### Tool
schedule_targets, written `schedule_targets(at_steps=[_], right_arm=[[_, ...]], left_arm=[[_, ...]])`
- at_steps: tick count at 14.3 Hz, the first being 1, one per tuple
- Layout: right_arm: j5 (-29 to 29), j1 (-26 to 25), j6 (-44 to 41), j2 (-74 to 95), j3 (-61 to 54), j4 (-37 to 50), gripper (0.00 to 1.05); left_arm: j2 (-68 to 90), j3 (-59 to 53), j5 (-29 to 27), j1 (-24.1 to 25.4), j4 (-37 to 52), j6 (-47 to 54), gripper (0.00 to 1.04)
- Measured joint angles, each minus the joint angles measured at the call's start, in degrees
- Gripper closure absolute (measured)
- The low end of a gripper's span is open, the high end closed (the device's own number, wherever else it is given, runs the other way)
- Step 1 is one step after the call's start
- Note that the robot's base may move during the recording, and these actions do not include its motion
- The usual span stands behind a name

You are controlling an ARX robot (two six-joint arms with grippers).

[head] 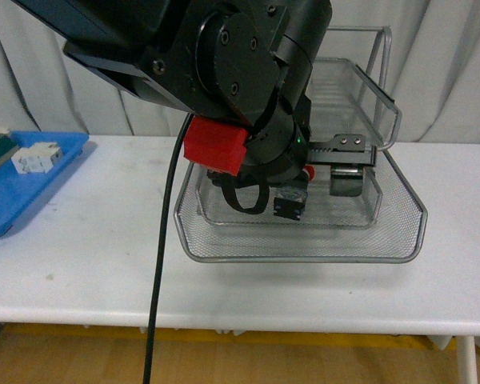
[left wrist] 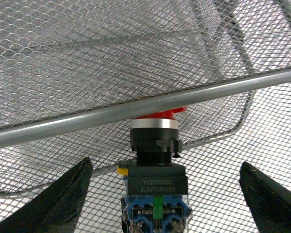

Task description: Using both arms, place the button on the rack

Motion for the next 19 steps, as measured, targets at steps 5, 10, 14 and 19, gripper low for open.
schedule_targets(at_steps=[5, 10, 14, 19], right_arm=[[0.0, 0.0, 0.0, 0.0, 0.0, 0.0, 0.06], [0.0, 0.0, 0.0, 0.0, 0.0, -0.1, 0.06], [0.0, 0.0, 0.0, 0.0, 0.0, 0.0, 0.06], [0.0, 0.0, 0.0, 0.0, 0.0, 0.0, 0.06]], left_arm=[[-15.0, -13.9, 1.0, -1.6, 11.3, 0.0, 0.07], [-37.1, -39.8, -2.7, -3.0, 23.6, 2.4, 0.07], [-65.2, -72.0, -4.0, 25.9, 45.6, 14.0, 0.73], [-90.8, -79.4, 3.8, 33.4, 27.8, 14.2, 1.03]])
